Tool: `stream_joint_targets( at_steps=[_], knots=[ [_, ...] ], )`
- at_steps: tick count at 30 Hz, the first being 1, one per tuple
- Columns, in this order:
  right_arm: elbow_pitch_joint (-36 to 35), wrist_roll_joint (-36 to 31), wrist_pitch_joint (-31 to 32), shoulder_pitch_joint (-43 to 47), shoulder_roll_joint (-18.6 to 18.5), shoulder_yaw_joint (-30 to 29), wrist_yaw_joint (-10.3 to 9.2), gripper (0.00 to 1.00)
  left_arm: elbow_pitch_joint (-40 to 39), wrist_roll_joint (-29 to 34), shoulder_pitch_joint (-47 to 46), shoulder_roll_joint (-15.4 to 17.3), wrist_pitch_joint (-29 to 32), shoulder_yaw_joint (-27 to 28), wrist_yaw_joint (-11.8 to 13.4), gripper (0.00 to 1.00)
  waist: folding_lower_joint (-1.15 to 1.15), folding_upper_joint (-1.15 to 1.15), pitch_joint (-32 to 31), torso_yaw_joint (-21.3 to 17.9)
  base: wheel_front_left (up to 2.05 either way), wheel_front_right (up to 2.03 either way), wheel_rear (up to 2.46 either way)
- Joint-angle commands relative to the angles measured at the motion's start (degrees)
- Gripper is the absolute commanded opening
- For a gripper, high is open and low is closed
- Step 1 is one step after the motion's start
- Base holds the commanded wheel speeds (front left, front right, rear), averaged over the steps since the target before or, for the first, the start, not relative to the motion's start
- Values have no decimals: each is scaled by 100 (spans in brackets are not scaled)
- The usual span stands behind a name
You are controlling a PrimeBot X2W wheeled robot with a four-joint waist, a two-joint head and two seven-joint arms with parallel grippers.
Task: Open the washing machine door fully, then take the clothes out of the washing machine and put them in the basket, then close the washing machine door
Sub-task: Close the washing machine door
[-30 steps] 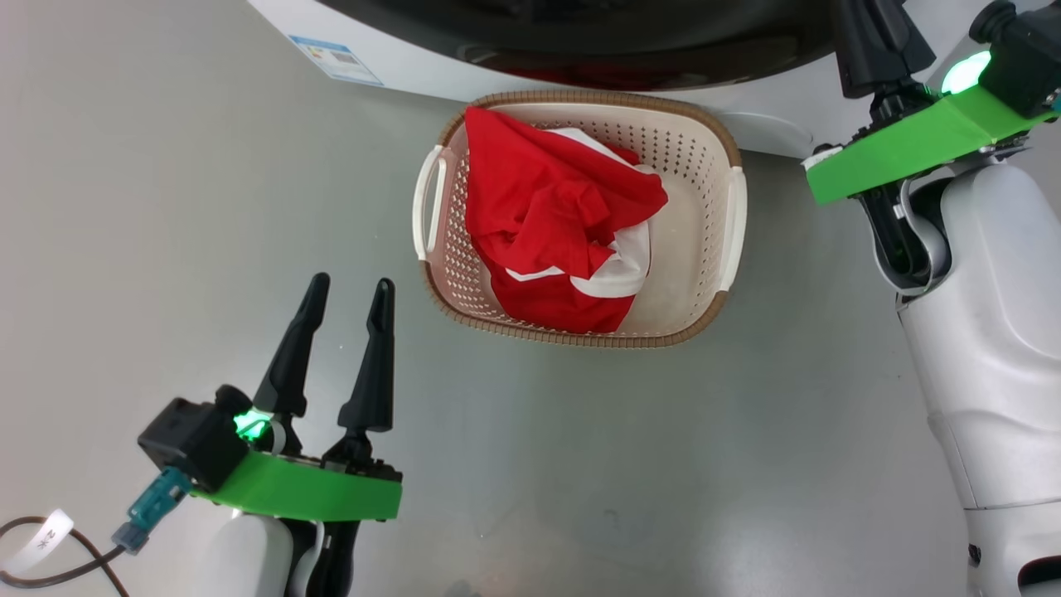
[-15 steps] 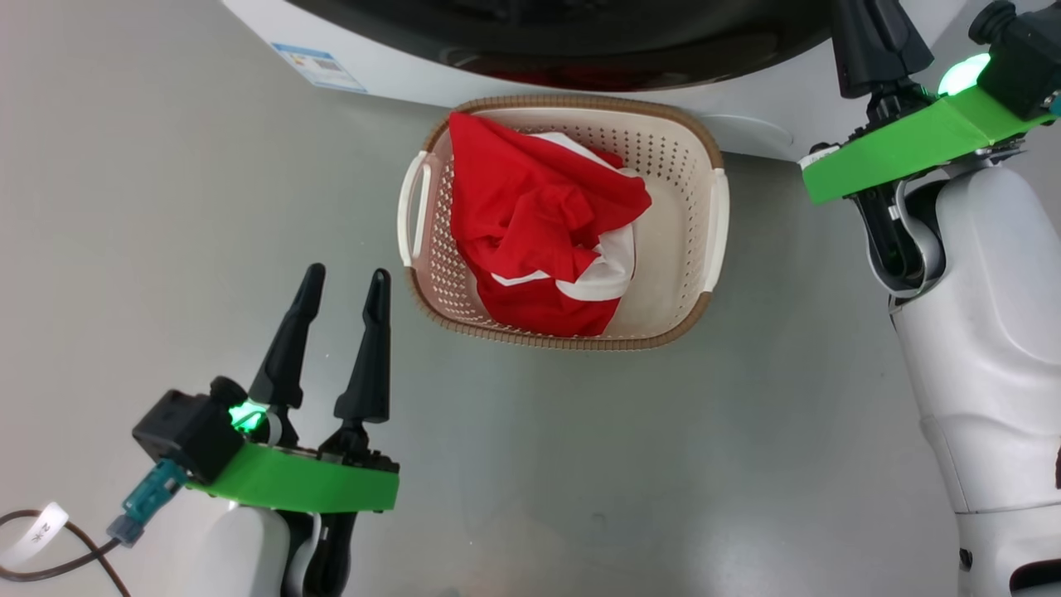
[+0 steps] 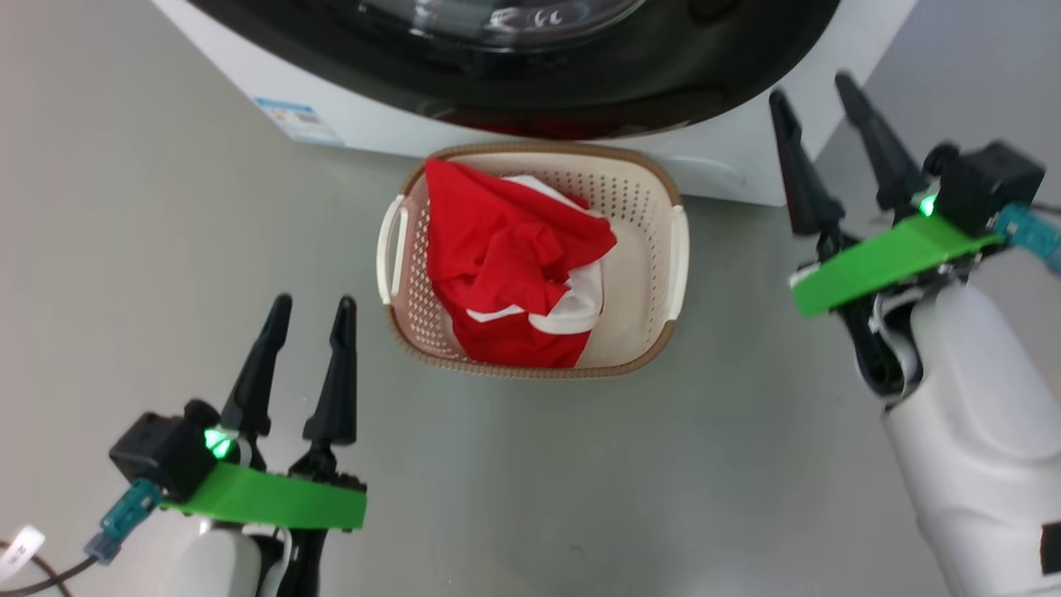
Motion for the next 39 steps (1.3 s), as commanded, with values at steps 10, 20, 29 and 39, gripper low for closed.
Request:
stream_joint_targets(
  at_steps=[10, 20, 29, 39],
  knots=[
    [-110, 21, -27, 975, -25, 430, -14, 100, 190, -83, 388, 474, -52, 357, -17, 100, 0, 0, -686, -595, 0, 0, 0],
    [-250, 91, -27, 1590, -160, 446, -14, 100, 357, 8, 619, 587, -52, 612, -17, 100, 0, 0, -1110, -1003, 0, 0, 0],
    [-373, 147, -27, 2100, -130, 290, -14, 100, 481, 75, 881, 712, -52, 792, -17, 100, 0, 0, -1449, -1394, 0, 0, 0],
    [-434, 169, -27, 2695, -123, 138, -14, 100, 421, 211, 1318, 752, -52, 1107, -17, 100, 0, 0, -1879, -1785, 0, 0, 0]
  ],
)
